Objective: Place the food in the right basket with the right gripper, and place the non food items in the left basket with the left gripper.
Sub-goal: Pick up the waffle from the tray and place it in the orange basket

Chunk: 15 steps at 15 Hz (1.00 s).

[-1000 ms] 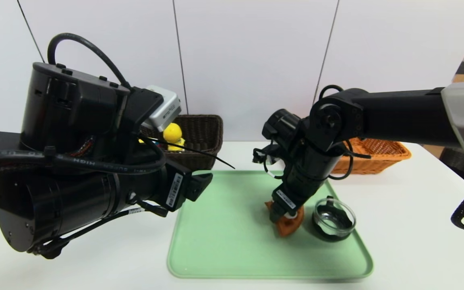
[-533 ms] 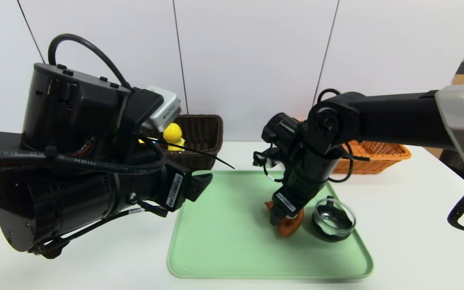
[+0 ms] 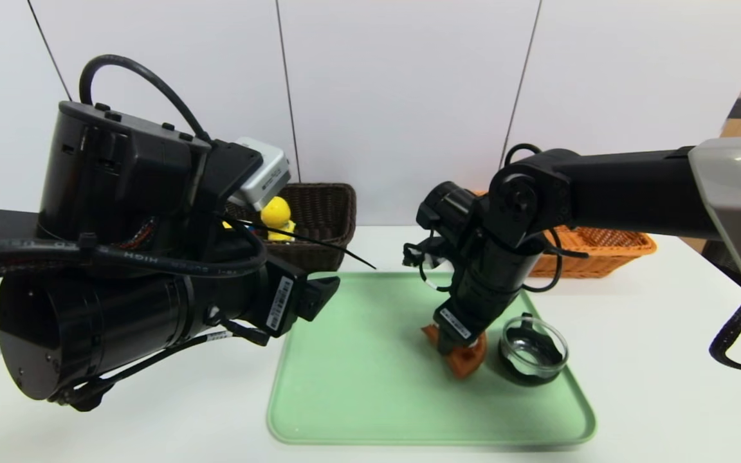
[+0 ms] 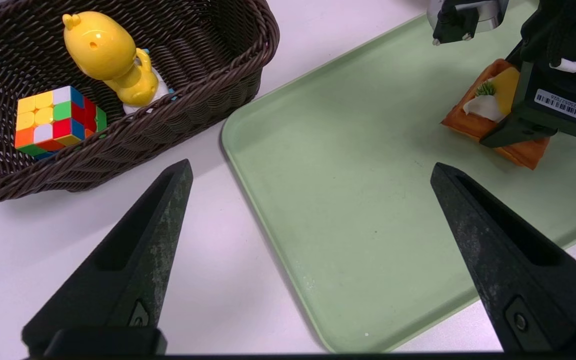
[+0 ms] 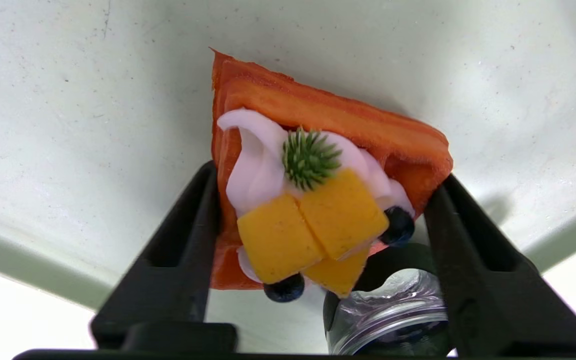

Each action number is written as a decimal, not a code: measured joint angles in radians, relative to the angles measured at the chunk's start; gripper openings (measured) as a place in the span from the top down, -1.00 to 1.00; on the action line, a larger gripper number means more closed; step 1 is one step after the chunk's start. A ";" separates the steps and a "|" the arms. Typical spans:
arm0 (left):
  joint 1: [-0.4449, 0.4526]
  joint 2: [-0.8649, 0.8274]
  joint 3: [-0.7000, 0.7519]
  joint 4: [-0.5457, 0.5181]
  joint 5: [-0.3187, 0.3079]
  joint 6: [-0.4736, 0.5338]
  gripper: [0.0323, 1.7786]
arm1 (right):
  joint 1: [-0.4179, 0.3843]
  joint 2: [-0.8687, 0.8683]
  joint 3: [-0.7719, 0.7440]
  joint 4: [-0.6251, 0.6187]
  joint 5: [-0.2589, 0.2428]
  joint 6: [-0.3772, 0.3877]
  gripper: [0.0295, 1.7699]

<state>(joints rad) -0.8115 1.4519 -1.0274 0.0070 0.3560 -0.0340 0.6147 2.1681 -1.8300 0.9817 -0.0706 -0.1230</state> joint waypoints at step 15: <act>-0.001 -0.008 -0.004 0.001 0.000 0.001 -0.90 | -0.012 -0.088 -0.020 -0.015 -0.004 0.034 0.04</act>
<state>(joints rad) -0.8130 1.4436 -1.0315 0.0077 0.3564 -0.0332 0.6023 2.0798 -1.8502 0.9664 -0.0749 -0.0885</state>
